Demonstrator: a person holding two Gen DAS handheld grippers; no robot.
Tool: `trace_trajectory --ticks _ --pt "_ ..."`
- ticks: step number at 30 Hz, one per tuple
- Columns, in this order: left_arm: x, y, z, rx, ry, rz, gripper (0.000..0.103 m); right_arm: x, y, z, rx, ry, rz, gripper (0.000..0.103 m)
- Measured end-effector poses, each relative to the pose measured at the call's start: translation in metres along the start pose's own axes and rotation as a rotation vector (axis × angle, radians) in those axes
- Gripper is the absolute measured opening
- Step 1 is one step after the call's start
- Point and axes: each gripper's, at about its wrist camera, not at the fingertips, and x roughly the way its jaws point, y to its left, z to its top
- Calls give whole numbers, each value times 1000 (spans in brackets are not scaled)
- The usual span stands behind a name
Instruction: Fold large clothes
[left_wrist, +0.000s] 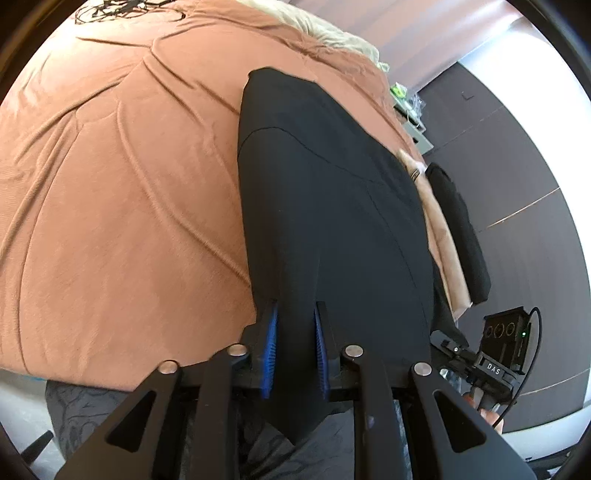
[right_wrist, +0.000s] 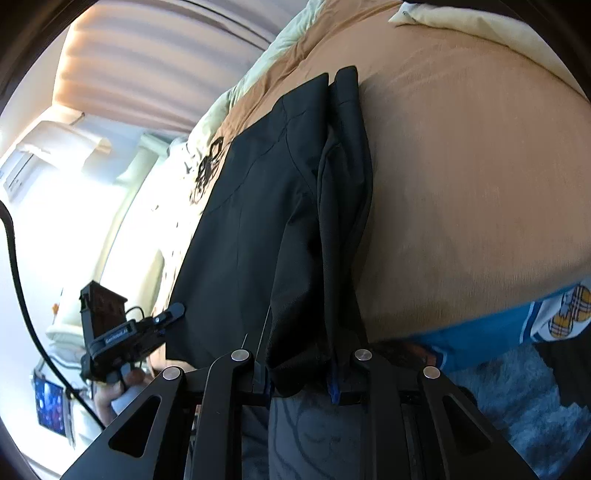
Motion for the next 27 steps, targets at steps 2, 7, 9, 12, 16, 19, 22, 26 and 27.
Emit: trace_trajectory --ticks 2,7,9,12,16,19,22,26,27 --pt "1 6 4 -24 16 -17 22 -2 2 3 -31 3 -41 38" --pt "0 17 19 -49 -1 -41 38 -18 0 26 -65 -61 -49 86" --pt "-1 18 26 -59 -25 -53 69 -18 -6 36 -48 -65 -56 87" --pt "1 17 38 -58 -64 -47 91 -10 -15 53 -27 -55 -58 87" --pt "11 19 57 -78 -70 -34 91 6 -19 79 -24 -24 -43 87" --pt "20 24 71 -85 -78 -25 91 19 -22 95 -23 -3 -45 87" --pt "34 25 84 -82 -72 -18 91 34 -28 110 -14 30 -45 87" --pt "57 27 100 -83 -44 16 87 52 -34 124 -16 74 -18 87" --pt "62 28 102 -82 -36 18 82 54 -35 128 -17 82 -3 87"
